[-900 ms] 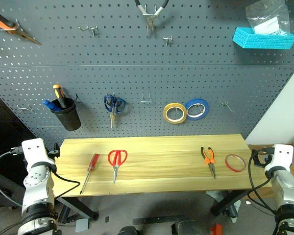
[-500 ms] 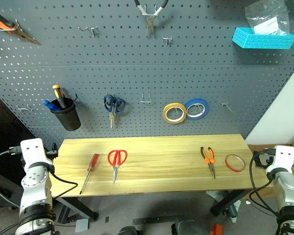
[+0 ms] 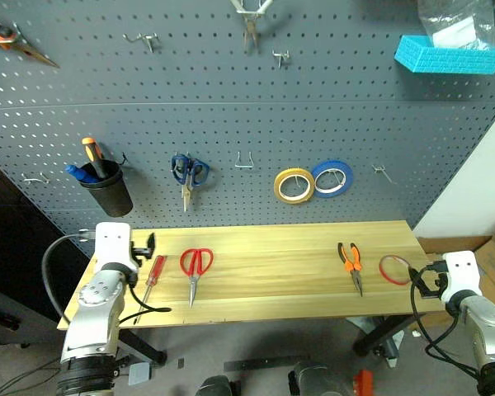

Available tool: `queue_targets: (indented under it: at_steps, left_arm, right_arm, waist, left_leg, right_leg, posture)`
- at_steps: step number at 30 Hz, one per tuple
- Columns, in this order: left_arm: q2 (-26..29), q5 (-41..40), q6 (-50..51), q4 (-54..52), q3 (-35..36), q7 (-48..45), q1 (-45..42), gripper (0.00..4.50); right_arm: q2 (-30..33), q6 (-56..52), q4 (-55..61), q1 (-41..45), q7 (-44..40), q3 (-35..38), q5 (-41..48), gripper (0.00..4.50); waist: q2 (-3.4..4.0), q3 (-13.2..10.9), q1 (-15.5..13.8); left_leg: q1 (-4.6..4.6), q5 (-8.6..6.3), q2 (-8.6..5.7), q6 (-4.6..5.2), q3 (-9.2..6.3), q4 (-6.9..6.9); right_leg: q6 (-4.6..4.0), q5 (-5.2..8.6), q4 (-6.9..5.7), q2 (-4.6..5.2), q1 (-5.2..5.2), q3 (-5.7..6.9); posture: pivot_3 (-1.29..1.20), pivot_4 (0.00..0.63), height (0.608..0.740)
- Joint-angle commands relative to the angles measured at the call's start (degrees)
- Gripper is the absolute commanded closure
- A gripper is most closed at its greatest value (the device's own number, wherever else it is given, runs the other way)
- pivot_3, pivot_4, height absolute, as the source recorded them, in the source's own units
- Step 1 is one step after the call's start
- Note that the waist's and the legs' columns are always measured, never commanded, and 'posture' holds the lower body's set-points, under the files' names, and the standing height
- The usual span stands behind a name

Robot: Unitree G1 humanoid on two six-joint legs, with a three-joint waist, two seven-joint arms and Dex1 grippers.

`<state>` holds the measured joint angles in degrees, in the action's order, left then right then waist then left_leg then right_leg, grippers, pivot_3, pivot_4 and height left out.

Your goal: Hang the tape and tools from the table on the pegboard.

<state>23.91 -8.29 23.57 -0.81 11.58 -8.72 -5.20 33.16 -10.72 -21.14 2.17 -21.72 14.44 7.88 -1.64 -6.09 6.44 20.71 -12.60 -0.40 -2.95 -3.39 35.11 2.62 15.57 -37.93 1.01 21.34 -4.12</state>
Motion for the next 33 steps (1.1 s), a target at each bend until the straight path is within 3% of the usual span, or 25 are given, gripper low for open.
queue_targets:
  at_steps: [1, 10, 13, 25, 33]
  left_arm:
    - [0.03, -2.09, 4.67, -6.59, -3.70, -4.85, -1.51, 0.53]
    - [7.79, -4.04, 4.02, -15.93, -19.70, -28.22, -6.11, 0.53]
    - [8.87, -5.12, 2.93, -16.81, -23.30, -34.89, -8.73, 0.53]
    - [4.40, -4.76, 0.98, -10.44, -27.60, -41.24, -19.39, 0.53]
    - [4.61, -5.13, 0.18, -10.47, -27.92, -44.37, -19.52, 0.51]
  right_arm:
    - [1.63, -4.95, 5.29, 1.41, -1.47, -0.67, 0.02, 0.00]
    - [5.05, -13.58, -1.30, 11.15, -6.41, -5.07, -1.42, 0.00]
    - [5.93, -14.20, -7.07, 15.56, -8.42, -6.91, -2.52, 0.00]
    - [5.88, -10.89, -31.93, 32.09, -14.98, -13.67, -7.52, 0.00]
    - [6.73, -7.31, -43.74, 38.78, -18.93, -18.65, -13.10, 2.58]
  waist:
    - [-0.03, -1.15, 0.04]
    - [-0.16, -5.92, 0.08]
    - [-0.14, -7.06, 0.06]
    - [-0.04, -10.68, 0.10]
    - [-0.34, -11.28, 0.05]
  left_leg:
    - [0.03, 0.00, -0.01, 0.00, 0.02, 0.00]
    - [0.42, -0.12, 0.05, 0.10, 0.10, 0.04]
    - [1.04, -0.15, 0.08, 0.13, 0.07, 0.07]
    - [1.76, -0.40, 0.07, 0.53, 0.00, 1.00]
    - [2.12, -0.40, 0.06, 0.53, -0.06, 1.02]
  right_leg:
    - [0.02, -0.01, 0.00, 0.00, -0.01, -0.02]
    - [0.10, -0.06, 0.09, 0.03, 0.42, -0.13]
    - [0.09, -0.07, 0.13, 0.05, 0.94, -0.09]
    - [0.11, -0.36, 0.17, 0.24, 1.10, -0.04]
    - [0.09, -0.39, 0.08, 0.26, 1.49, 0.01]
  posture:
    - [-0.14, 0.165, 0.740]
    - [-0.16, 0.259, 0.740]
    - [-0.15, 0.284, 0.740]
    - [-0.14, 0.325, 0.740]
    - [-0.13, 0.320, 0.740]
